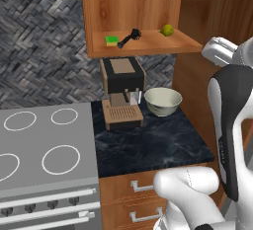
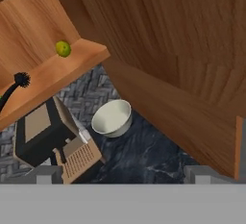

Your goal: Pick the dish brush and sponge from the cabinet and place them on the counter.

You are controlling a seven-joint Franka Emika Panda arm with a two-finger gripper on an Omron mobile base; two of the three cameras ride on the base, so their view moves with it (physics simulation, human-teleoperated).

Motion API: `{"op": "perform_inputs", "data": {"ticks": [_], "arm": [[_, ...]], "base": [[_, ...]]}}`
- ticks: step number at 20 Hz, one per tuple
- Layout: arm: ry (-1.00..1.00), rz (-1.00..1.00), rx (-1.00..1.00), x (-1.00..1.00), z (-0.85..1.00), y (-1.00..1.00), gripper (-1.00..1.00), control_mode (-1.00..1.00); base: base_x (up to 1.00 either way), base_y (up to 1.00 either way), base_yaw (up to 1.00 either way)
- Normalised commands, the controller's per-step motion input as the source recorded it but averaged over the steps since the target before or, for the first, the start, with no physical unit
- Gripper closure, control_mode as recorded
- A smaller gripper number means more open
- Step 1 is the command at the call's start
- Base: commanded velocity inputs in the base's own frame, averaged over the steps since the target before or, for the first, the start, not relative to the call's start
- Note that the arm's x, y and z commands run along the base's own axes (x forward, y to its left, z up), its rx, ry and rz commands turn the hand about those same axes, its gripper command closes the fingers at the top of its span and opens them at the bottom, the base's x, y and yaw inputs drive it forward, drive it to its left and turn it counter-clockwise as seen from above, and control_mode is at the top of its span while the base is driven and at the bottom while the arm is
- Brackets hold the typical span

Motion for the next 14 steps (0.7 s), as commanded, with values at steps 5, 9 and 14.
{"op": "perform_inputs", "data": {"ticks": [5,9,14], "arm": [[0.02,0.0,0.0,0.08,-0.02,0.05,-1.0,-1.0],[0.02,0.0,0.0,0.16,-0.01,0.14,-1.0,-1.0],[0.03,0.0,0.0,0.22,0.04,0.26,-1.0,-1.0]], "base": [[0.0,0.0,0.0],[0.0,0.0,0.0],[0.0,0.0,0.0]]}}
